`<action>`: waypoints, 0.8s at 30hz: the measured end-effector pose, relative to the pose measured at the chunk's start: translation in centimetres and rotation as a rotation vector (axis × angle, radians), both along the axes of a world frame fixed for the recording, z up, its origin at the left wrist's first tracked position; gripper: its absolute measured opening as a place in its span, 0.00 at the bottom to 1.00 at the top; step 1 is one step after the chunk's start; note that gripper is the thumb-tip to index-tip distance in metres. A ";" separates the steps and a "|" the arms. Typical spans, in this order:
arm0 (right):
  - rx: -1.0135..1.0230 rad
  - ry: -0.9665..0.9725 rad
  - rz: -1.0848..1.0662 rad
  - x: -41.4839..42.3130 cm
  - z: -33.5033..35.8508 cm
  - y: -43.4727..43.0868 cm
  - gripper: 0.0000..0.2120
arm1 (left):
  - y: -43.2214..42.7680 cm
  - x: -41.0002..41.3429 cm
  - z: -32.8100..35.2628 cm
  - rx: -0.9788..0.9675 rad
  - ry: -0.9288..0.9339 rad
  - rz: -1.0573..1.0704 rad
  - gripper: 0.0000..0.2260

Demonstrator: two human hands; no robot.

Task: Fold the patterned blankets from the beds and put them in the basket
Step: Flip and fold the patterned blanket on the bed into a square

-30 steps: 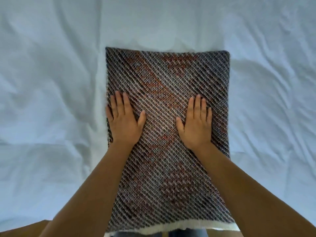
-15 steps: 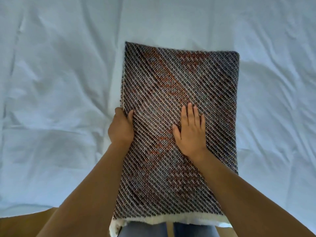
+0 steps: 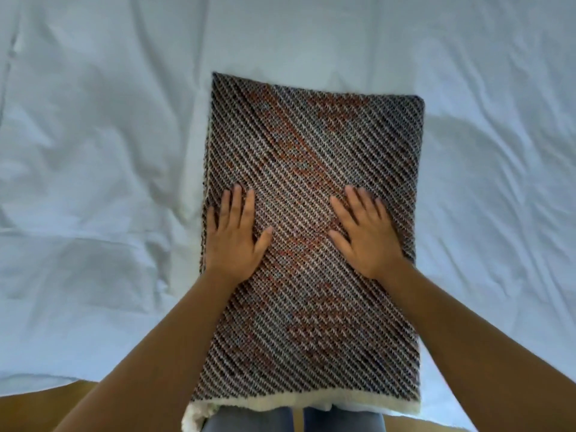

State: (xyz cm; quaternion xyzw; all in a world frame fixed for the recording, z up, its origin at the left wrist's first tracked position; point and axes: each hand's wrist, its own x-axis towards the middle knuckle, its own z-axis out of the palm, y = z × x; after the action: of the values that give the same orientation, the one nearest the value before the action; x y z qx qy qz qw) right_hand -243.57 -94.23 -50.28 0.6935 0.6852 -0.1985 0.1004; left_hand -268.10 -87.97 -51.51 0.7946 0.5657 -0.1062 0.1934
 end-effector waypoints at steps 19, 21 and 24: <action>-0.243 -0.058 0.020 7.0 2.8 21.0 0.42 | 22.2 12.3 3.2 -0.180 0.232 -0.376 0.49; -0.301 -0.040 -0.048 7.3 3.1 21.3 0.37 | 23.3 12.1 3.8 -0.326 0.297 -0.353 0.44; -0.379 -0.047 -0.104 7.9 3.8 20.8 0.31 | 23.6 11.7 4.8 -0.365 0.371 -0.347 0.36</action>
State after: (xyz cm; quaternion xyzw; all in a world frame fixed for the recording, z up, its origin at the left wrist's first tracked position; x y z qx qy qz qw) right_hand -235.67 -73.41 -46.44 0.7010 0.5964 -0.3125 0.2350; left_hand -256.41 -64.36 -46.76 0.7984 0.4189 -0.3806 0.2056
